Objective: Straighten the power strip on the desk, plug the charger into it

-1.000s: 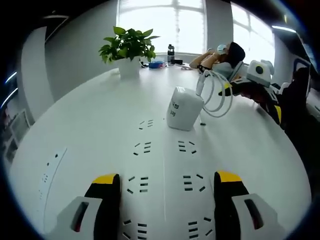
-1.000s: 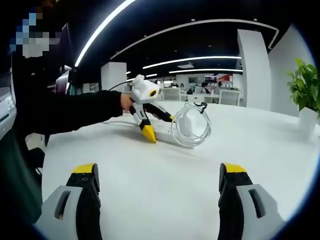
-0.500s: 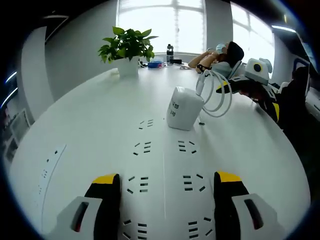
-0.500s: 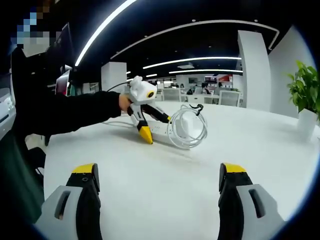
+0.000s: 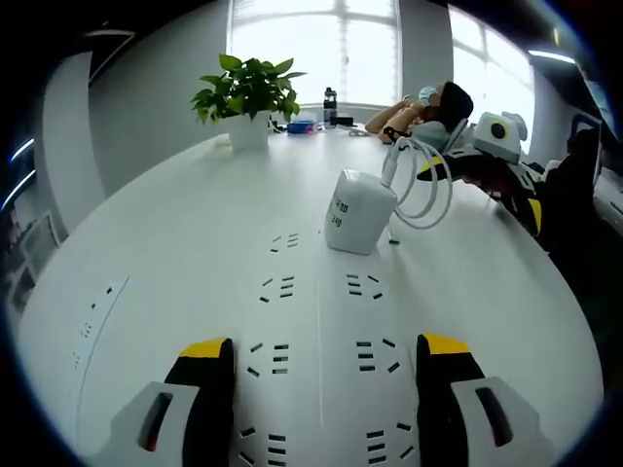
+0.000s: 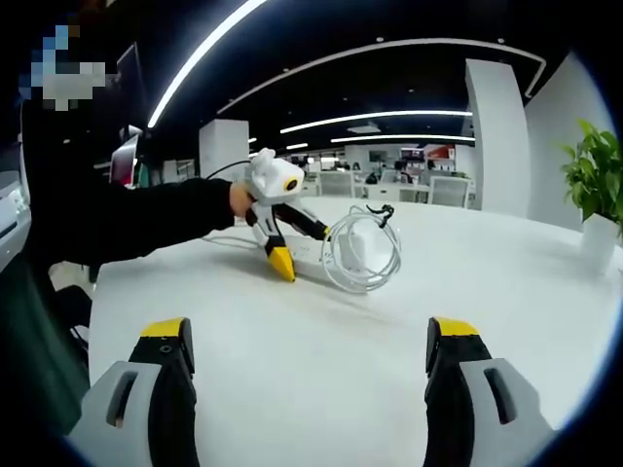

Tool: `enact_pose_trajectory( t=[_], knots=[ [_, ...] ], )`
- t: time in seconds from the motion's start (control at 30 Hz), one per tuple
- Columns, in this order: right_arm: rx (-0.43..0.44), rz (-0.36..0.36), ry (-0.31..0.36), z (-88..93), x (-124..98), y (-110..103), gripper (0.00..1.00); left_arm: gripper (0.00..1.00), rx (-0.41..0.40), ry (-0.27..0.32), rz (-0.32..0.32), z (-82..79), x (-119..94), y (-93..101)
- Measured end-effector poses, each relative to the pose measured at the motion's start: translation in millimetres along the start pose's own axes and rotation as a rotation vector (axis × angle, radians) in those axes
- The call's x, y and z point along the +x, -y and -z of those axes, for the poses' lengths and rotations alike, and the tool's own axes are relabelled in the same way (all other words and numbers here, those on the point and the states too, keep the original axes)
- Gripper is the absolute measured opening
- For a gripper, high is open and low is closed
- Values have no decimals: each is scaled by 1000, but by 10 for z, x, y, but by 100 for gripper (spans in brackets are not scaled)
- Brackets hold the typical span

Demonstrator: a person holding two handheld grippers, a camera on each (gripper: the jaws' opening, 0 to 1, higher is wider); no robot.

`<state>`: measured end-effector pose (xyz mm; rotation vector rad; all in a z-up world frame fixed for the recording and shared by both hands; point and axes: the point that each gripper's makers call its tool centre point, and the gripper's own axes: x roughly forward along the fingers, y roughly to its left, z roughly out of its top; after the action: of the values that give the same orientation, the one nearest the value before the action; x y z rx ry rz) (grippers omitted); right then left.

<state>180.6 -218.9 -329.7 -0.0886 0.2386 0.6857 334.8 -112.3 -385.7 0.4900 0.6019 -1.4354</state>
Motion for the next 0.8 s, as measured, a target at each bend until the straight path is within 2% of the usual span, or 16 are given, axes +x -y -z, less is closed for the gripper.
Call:
enact_pose_trajectory(
  t=[0.27, 0.6, 0.8],
  knots=[
    [-11, -3, -4, -15, -2, -38, 98, 78, -2, 11, -2, 39, -46, 89],
    [-16, -15, -4, -26, -10, -108, 98, 78, -7, 18, -6, 63, -80, 110],
    [-23, -21, -9, -35, -9, -151, 98, 78, -8, 4, -9, 93, -104, 130]
  ],
)
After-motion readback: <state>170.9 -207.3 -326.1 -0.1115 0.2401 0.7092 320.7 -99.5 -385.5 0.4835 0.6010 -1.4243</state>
